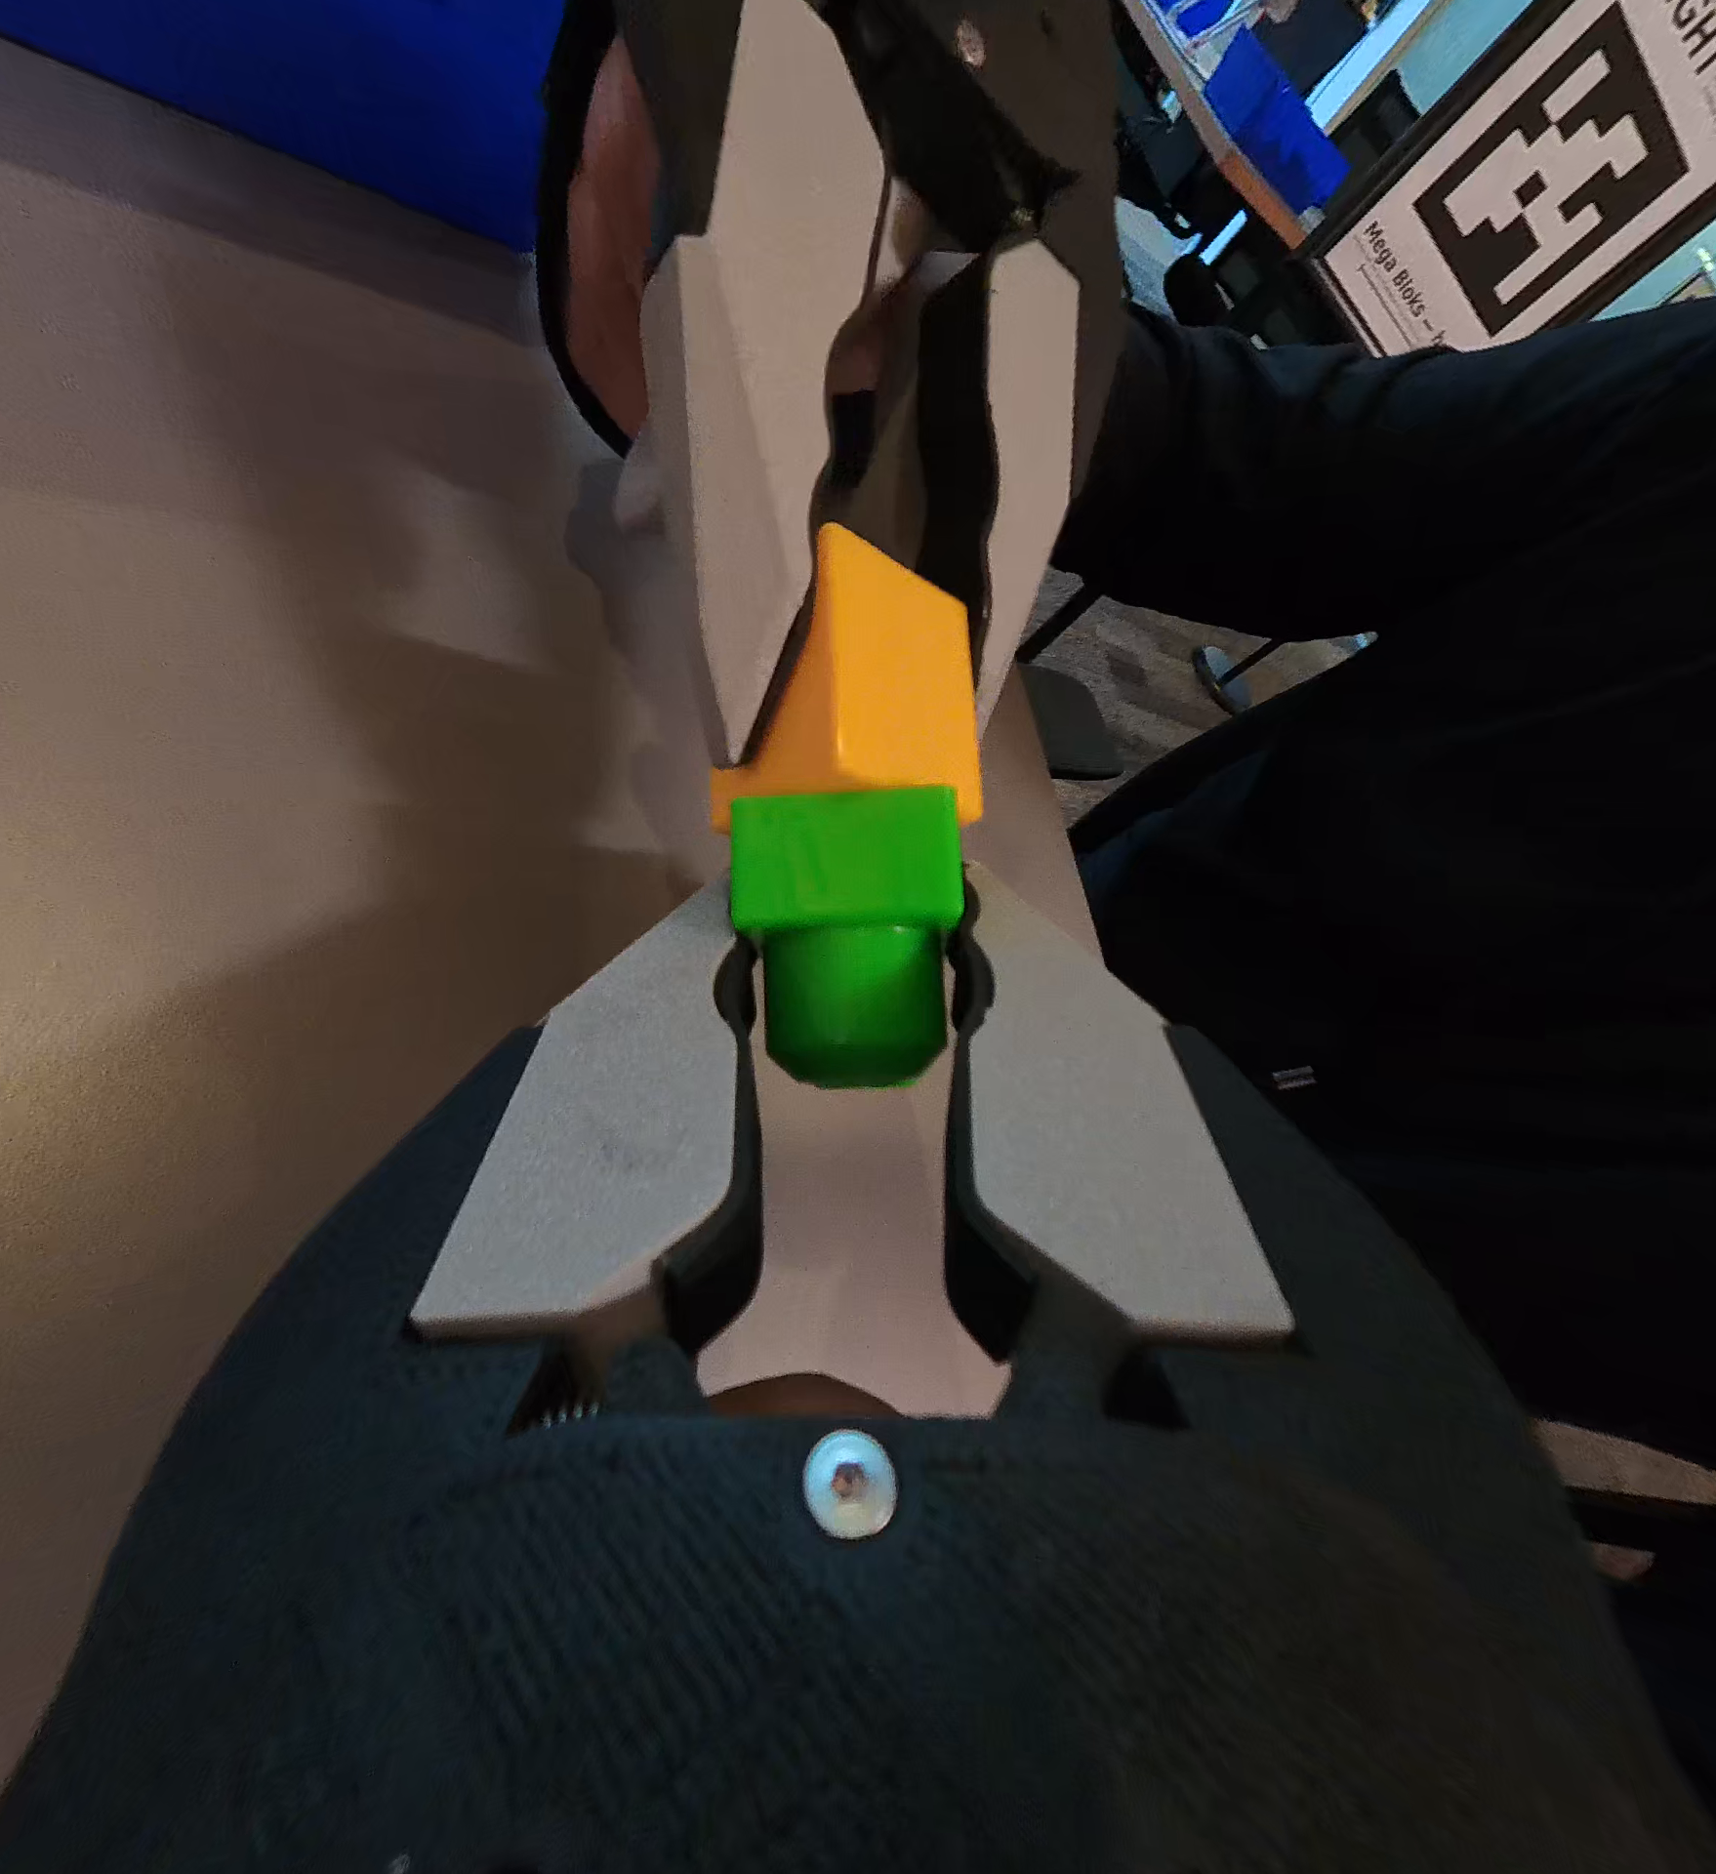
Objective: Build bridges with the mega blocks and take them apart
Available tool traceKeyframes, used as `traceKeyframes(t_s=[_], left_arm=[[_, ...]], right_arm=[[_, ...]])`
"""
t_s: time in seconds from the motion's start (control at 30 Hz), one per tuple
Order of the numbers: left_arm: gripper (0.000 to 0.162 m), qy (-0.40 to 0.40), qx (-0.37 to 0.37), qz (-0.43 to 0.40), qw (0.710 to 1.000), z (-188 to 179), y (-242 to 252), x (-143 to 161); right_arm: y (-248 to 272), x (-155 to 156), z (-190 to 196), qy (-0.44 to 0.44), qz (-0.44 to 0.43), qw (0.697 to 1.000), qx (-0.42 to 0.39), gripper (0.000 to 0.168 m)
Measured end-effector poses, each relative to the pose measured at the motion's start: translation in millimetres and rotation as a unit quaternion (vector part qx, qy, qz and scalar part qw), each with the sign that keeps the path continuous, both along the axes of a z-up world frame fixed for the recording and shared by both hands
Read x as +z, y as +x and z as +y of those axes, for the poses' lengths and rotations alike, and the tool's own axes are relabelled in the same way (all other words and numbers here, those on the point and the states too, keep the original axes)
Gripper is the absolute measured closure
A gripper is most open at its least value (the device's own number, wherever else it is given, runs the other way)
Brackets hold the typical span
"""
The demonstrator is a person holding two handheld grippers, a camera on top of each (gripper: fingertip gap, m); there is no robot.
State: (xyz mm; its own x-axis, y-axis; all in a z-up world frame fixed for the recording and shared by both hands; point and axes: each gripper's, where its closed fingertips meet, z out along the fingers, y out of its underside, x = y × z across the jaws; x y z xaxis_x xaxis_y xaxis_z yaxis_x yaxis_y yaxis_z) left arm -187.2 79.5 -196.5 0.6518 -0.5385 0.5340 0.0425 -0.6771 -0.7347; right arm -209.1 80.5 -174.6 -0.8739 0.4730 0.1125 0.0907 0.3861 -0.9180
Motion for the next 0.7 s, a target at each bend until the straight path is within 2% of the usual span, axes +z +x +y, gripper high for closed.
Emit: traceKeyframes(t_s=[0.37, 0.57, 0.7], left_arm=[[0.129, 0.033, 0.045, 0.082, 0.995, 9.6, -14.3, 3.1], [0.129, 0.045, 0.064, 0.085, 0.993, 13.9, -18.8, 8.5], [0.129, 0.045, 0.075, 0.129, 0.988, 16.8, -24.7, 1.5]], right_arm=[[-10.6, 9.2, 4.7, -0.112, -0.103, 0.988, -0.029, 0.135], [-16.1, 14.8, 7.9, -0.184, -0.162, 0.969, -0.035, 0.135], [-19.3, 9.6, 9.6, -0.202, -0.197, 0.958, -0.045, 0.135]])
